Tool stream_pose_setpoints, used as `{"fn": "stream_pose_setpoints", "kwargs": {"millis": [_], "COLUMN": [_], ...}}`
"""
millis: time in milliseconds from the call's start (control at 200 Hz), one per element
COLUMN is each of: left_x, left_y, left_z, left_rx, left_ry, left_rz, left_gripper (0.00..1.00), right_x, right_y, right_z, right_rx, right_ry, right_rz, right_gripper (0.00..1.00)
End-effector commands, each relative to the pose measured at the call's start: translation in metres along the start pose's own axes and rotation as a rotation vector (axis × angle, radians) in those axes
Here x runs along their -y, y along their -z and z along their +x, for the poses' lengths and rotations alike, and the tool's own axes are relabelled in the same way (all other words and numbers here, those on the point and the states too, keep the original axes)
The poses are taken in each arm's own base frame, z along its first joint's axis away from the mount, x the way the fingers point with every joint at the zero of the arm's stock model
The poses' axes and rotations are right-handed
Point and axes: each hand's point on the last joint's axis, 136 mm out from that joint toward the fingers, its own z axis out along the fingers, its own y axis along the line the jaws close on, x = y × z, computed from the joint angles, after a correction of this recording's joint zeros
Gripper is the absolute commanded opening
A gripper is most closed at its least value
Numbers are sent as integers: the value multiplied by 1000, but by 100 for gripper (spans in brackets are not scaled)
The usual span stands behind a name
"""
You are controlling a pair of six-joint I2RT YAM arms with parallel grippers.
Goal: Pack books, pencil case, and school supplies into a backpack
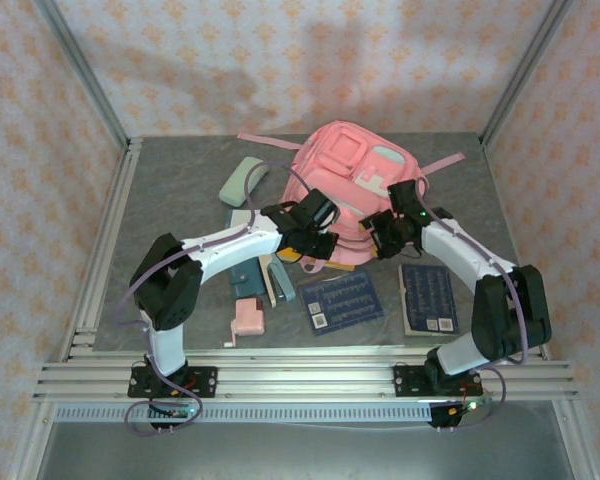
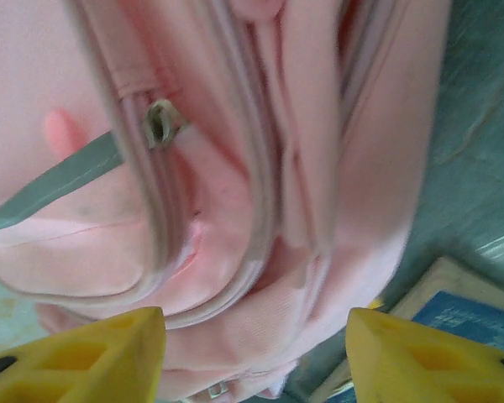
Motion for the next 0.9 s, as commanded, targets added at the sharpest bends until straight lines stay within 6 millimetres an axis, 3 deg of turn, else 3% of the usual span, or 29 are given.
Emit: {"fn": "stream_pose_setpoints", "kwargs": {"millis": [0, 185, 470, 585, 766, 896], "left_x": [-2, -3, -1, -1, -4, -4], "left_y": [-5, -2, 6, 7, 2, 1], "left_z": [6, 6, 2, 4, 10, 13], "left_rx": [-9, -8, 3, 1, -12, -14], "left_ry": [11, 8, -4, -5, -2, -1], "left_rz": [0, -7, -6, 0, -4, 3], "left_gripper": [0, 0, 0, 0, 0, 0], "right_x": [-23, -12, 7, 4, -21, -23], "right_y": [6, -17, -20, -28, -34, -33], "right_z": [3, 9, 7, 6, 3, -4], "right_rx": [15, -26, 17, 5, -2, 33], "right_ry": [-86, -126, -110, -103, -58, -43], "right_rz": [-106, -92, -121, -138, -182, -160], "right_gripper": [63, 67, 66, 64, 53, 49]}}
